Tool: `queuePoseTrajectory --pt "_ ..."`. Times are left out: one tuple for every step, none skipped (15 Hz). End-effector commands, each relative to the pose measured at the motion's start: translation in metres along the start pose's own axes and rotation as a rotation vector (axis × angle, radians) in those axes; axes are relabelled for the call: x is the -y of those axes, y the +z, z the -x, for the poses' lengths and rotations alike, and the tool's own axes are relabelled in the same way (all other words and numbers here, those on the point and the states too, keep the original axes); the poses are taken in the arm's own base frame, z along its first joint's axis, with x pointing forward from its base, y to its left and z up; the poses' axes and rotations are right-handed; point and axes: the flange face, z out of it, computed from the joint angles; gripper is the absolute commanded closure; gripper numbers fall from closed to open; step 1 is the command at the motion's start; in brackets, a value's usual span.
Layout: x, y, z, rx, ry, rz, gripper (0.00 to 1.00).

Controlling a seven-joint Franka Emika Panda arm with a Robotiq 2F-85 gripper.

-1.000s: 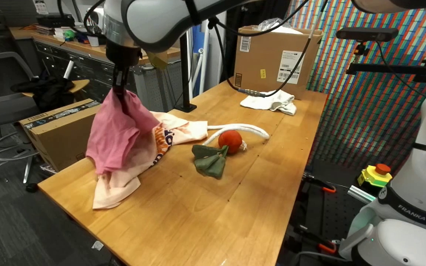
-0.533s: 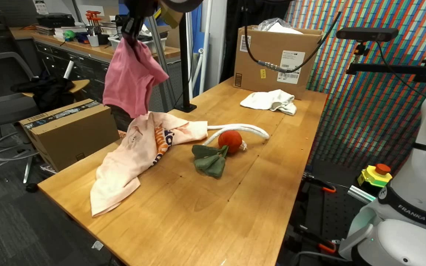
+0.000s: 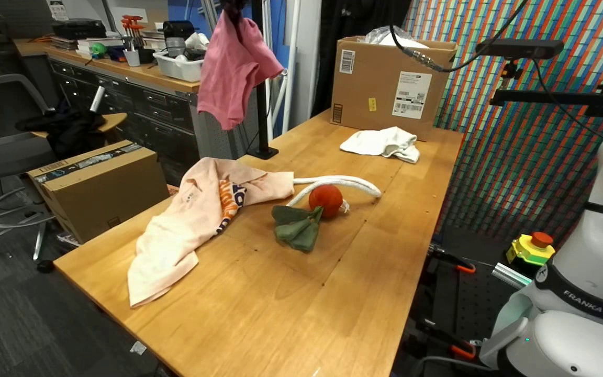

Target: Separate the clothes, rope and plush toy on the table

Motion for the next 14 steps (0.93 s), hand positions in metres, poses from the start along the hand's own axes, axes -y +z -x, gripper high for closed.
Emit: queuePoseTrajectory --pt "-0.02 -0.037 0.022 0.105 0.016 -0.027 0.93" --pt "-0.024 -0.043 0.028 0.136 0.027 -0.038 0.93" --pt "-0.028 -0.05 0.032 0.167 0.035 -0.054 0.94" --pt "-0.03 -0.056 0.038 0.191 0.043 -0.068 0.94" --pt "-0.033 -0.063 0.042 0.212 0.05 -0.095 0.94" --pt "-0.035 -0.068 0.046 0.23 0.06 -0.117 0.93" --pt "-0.036 -0.074 0.05 0.249 0.063 -0.143 0.93" --pt "-0.035 -0.078 0.054 0.265 0.066 -0.168 0.93" --pt "-0.033 -0.082 0.059 0.282 0.06 -0.2 0.94" --pt "-0.032 -0.087 0.062 0.296 0.055 -0.231 0.94" --pt "-0.028 -0.091 0.066 0.315 0.046 -0.265 0.93" --pt "-0.023 -0.094 0.07 0.33 0.031 -0.305 0.94" --pt "-0.02 -0.097 0.073 0.344 0.018 -0.339 0.93" --pt "-0.013 -0.098 0.076 0.353 -0.001 -0.386 0.94"
